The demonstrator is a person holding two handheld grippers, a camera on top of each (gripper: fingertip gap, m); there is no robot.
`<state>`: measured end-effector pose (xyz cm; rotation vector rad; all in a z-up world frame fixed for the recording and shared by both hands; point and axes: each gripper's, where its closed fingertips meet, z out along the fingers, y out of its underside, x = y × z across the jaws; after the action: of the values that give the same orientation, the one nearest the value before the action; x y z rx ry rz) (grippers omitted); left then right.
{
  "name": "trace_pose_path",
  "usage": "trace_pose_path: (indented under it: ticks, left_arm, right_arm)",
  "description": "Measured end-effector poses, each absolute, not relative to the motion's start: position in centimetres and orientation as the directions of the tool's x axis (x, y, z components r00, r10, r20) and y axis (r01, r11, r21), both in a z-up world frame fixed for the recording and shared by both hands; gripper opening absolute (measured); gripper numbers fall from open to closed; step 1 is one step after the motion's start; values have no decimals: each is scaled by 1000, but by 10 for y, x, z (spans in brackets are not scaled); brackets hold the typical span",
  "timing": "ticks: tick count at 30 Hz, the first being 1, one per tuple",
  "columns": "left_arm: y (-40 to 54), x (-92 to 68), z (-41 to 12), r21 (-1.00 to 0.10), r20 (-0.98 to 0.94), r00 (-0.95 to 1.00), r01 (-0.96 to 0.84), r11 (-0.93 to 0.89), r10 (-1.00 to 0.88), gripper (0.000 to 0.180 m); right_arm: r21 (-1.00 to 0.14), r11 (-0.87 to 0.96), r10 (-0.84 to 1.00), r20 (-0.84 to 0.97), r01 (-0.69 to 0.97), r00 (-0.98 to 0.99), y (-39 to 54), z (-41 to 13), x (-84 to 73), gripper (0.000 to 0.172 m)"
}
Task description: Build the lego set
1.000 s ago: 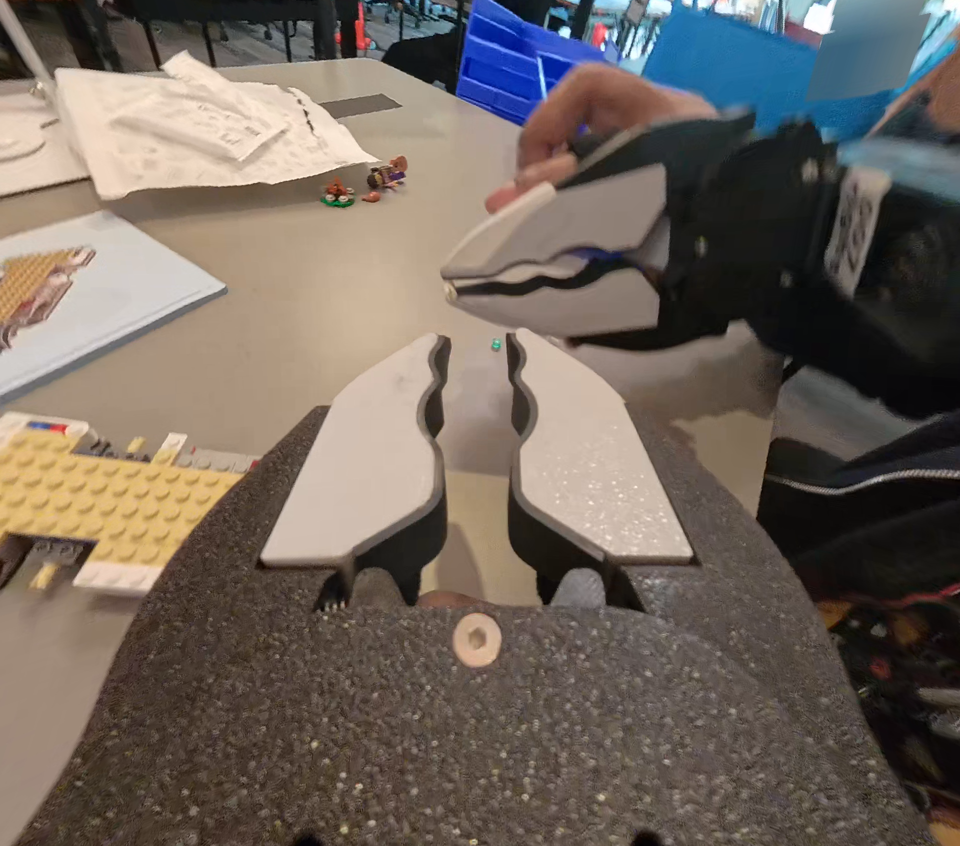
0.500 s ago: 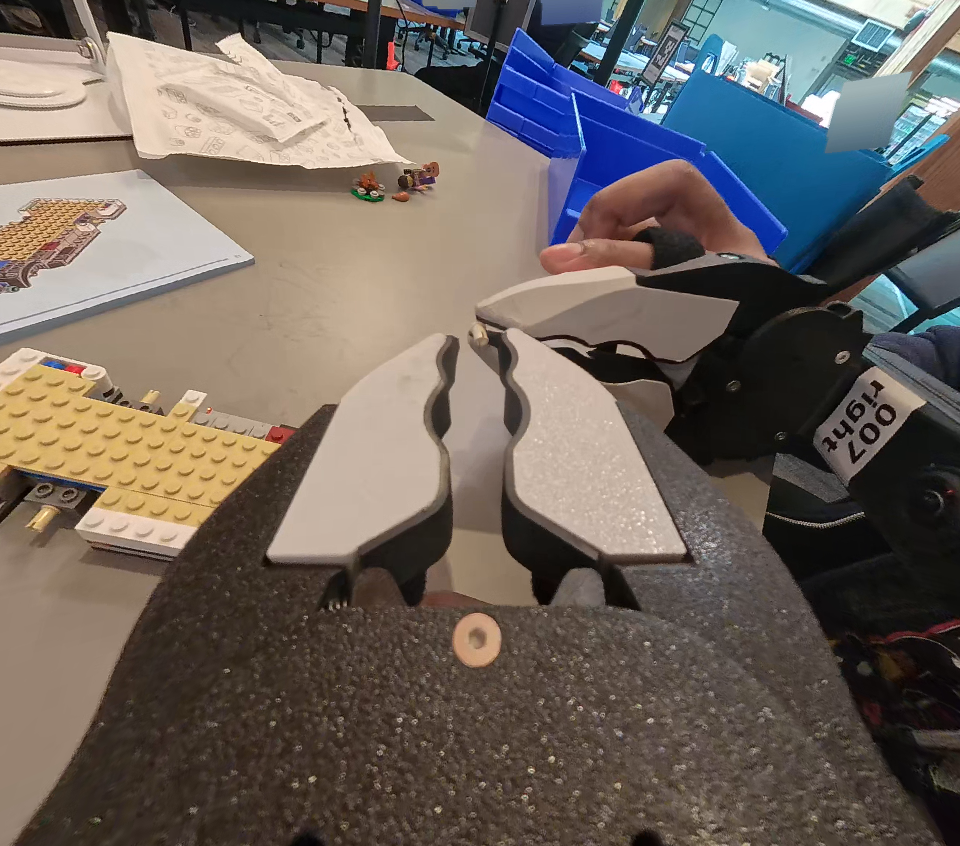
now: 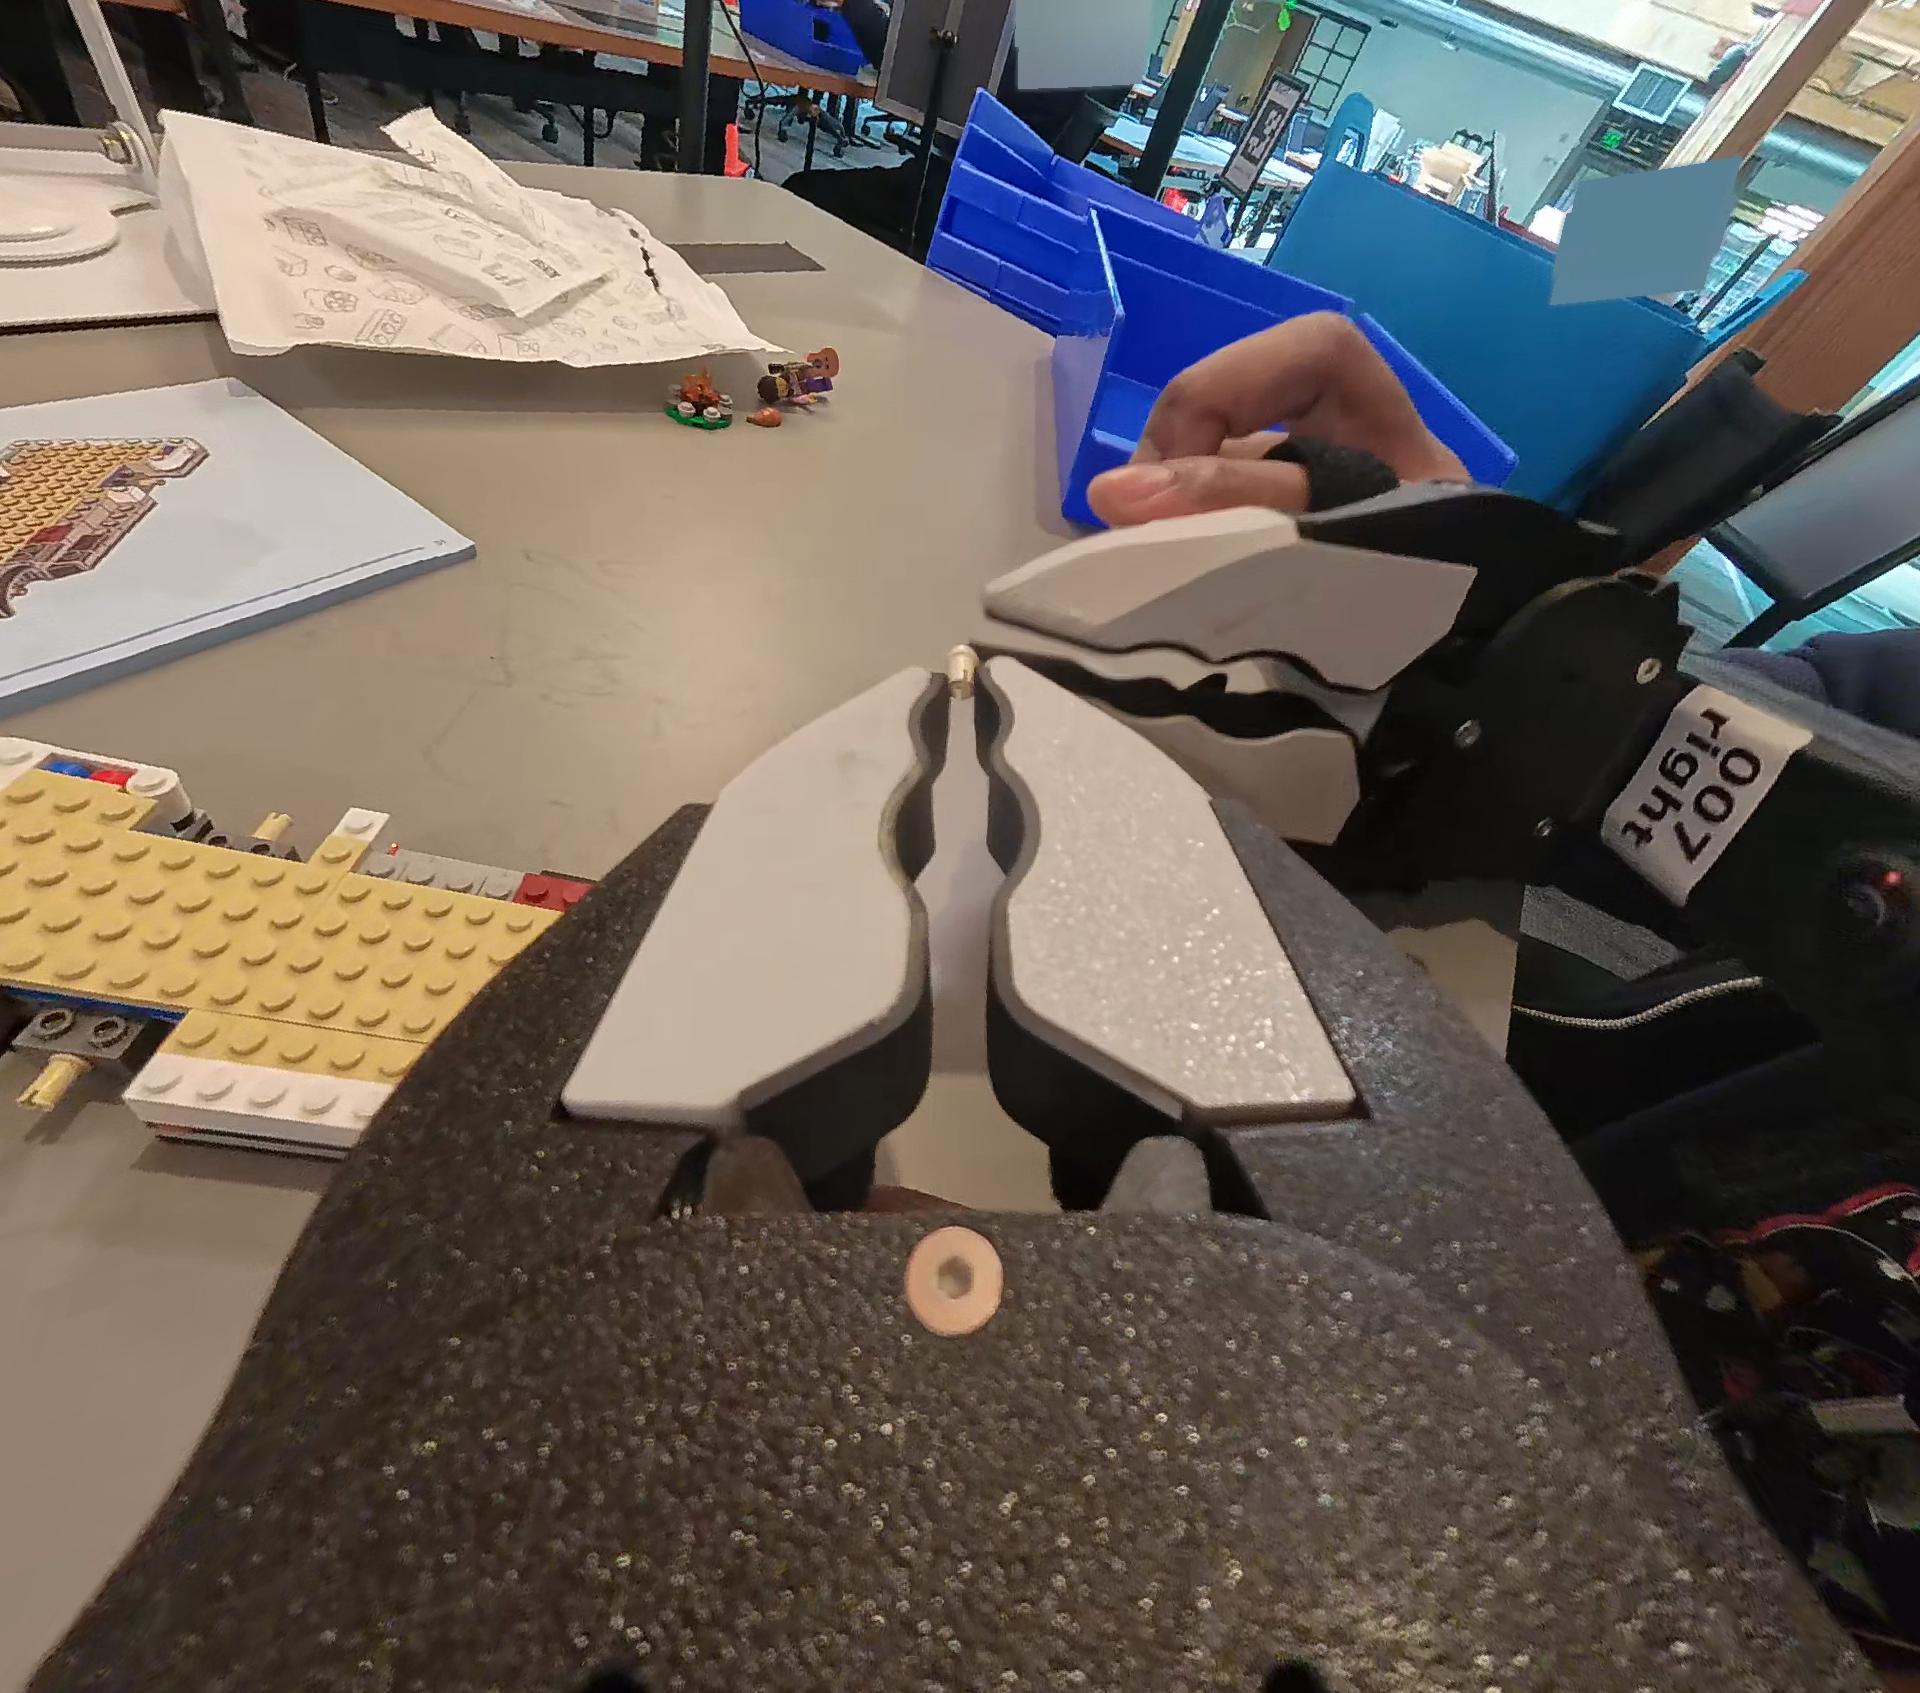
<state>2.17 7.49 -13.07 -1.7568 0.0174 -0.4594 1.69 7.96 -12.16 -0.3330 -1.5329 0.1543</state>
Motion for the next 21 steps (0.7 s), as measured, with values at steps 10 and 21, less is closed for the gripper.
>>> trace_pose_path:
  ticks: [10, 21]
  left_arm:
    - [63, -3, -128, -960, 147, 929, 51, -275, -340, 4]
    - [88, -9, -136, -933, -123, 853, -273, -233, -508, 5]
  right_arm:
    - [-657, 593, 787, 596, 466, -161, 184, -170, 90, 19]
    - [-639, 412, 911, 263, 650, -318, 173, -220, 100, 3]
